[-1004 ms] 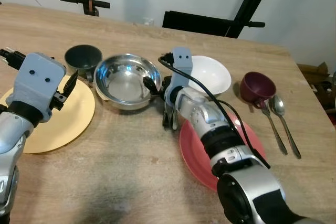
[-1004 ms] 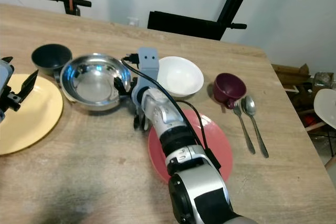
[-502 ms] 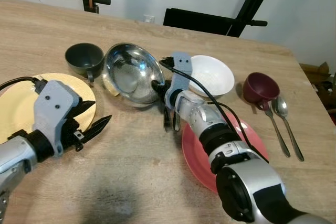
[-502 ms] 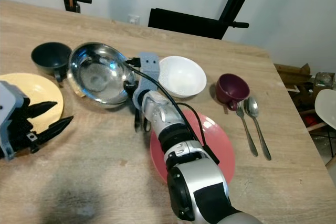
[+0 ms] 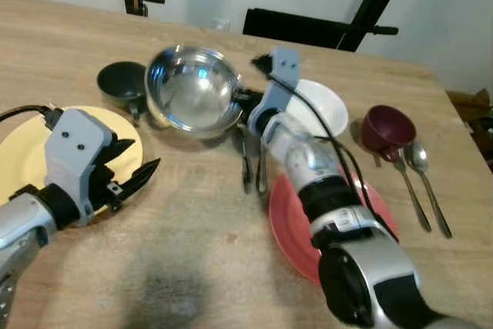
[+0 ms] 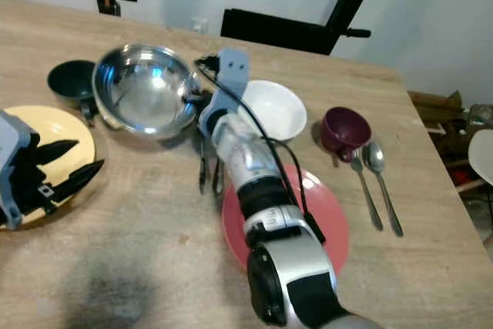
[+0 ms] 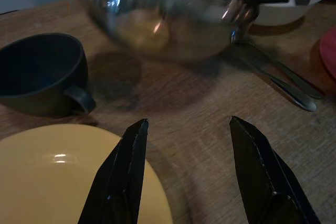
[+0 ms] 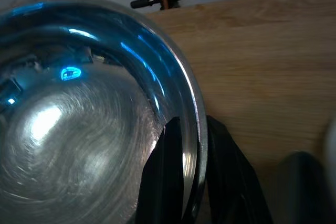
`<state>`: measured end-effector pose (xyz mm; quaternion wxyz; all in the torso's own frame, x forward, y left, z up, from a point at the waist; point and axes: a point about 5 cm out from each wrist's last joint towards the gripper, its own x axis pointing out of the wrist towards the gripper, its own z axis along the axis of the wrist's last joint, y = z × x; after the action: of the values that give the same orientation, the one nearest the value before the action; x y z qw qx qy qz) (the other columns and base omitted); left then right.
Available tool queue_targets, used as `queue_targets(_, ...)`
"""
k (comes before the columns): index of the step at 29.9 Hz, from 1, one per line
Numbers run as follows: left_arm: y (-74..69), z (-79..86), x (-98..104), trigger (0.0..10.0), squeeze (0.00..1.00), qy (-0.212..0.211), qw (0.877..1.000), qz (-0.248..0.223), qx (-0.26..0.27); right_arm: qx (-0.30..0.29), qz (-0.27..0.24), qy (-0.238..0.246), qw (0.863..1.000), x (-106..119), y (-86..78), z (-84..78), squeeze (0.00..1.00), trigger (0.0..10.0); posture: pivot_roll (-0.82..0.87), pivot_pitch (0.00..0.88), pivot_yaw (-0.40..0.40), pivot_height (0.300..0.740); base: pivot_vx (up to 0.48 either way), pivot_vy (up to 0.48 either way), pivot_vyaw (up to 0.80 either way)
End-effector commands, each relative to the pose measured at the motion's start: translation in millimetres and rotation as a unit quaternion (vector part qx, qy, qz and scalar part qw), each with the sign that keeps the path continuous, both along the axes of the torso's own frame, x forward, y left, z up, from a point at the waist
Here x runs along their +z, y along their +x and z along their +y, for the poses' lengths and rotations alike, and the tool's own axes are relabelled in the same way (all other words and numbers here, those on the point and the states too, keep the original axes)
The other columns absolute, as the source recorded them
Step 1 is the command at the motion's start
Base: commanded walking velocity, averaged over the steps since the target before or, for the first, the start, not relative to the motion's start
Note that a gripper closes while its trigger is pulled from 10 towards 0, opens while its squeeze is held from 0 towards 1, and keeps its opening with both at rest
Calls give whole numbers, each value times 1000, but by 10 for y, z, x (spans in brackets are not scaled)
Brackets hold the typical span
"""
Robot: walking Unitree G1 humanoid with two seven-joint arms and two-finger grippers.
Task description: Setting the table
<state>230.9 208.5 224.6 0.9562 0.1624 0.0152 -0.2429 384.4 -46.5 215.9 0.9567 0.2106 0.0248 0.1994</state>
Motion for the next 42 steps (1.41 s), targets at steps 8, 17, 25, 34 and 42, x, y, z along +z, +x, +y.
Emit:
queue_targets(8, 112, -153, 9, 10000, 0, -39, 999, -21, 1, -53, -50, 74, 995, 124, -197, -328, 0, 10000, 42, 61, -63, 740, 0, 0, 0)
queue_targets(17, 123, -325, -104, 10000, 0, -82, 995, -36, 36, -119, -112, 93, 982, 111, -509, -540, 0, 10000, 40, 61, -61, 740, 0, 0, 0)
queue_targets(25, 244, -229, -192, 10000, 0, -72, 991, -44, 103, -20, -115, 10, 993, -54, -663, -324, 0, 10000, 18, 56, -55, 740, 0, 0, 0)
queue_targets(34, 264, -124, -188, 10000, 0, -57, 989, -55, 129, 87, -74, -113, 987, -230, -739, -172, 0, 10000, 20, 59, -71, 740, 0, 0, 0)
queue_targets(42, 254, -14, -155, 10000, 0, -48, 984, -70, 156, 80, -21, -148, 986, -423, -650, -57, 318, 10000, 31, 66, -81, 740, 0, 0, 0)
